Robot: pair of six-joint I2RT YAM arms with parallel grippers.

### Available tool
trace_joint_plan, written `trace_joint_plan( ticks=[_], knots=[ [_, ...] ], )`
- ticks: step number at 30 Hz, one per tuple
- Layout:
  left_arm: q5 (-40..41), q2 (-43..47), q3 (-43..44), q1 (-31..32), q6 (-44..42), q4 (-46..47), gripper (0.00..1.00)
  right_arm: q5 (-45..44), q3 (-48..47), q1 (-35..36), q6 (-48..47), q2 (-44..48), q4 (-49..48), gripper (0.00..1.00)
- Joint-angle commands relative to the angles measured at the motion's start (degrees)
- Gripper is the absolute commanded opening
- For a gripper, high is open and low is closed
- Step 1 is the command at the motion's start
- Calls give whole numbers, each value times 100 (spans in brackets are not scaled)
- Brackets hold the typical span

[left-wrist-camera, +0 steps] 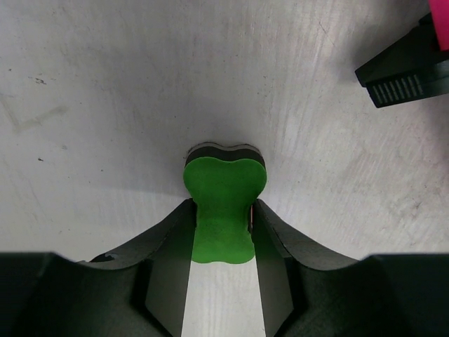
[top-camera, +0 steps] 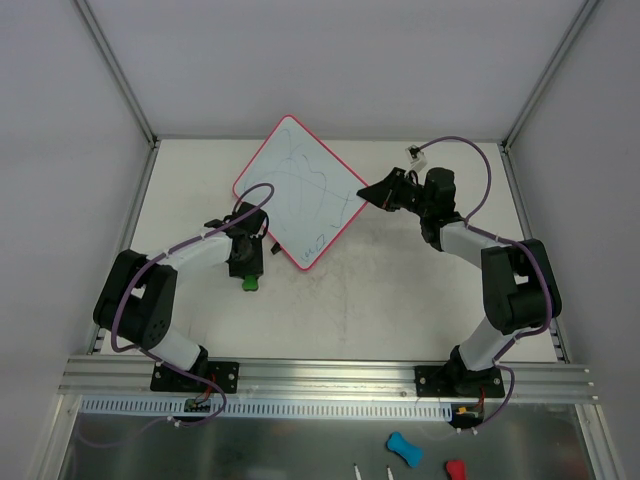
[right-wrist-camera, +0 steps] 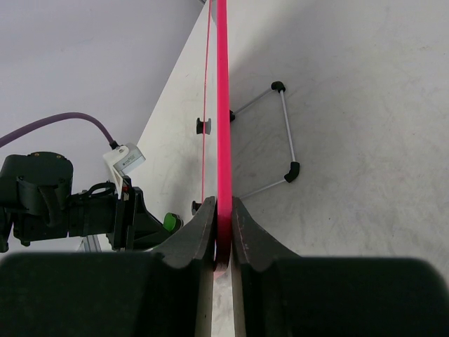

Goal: Erase the whiteboard

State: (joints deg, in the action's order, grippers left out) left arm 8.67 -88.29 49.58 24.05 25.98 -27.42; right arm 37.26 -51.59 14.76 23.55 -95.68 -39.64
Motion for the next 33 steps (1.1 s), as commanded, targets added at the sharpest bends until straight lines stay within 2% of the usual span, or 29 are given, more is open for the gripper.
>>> trace_joint_plan(
  ticks=[1,9,12,14,17,22,26,33],
  knots=[
    [-155,-13,34,47,-128,9,37,45,-140,9,-316,-83,-53,0],
    [-225,-13,8,38,-119,17,34,45,-132,9,-325,-65,-53,0],
    [-208,-4,8,47,-110,9,23,45,-132,0,-334,-65,-53,0],
    [-164,49,-1,47,-40,17,10,45,-132,9,-334,-65,-53,0],
    [-58,215,-27,47,65,35,0,106,-132,0,-360,-65,-53,5],
    [-58,663,-141,21,118,237,0,80,-123,0,-395,-39,-53,4],
    [-409,1068,-317,-137,144,579,0,80,-123,9,-386,-39,-53,1],
    [-1788,1902,-871,-1200,337,1686,0,71,-114,9,-395,-30,-44,0]
  ],
)
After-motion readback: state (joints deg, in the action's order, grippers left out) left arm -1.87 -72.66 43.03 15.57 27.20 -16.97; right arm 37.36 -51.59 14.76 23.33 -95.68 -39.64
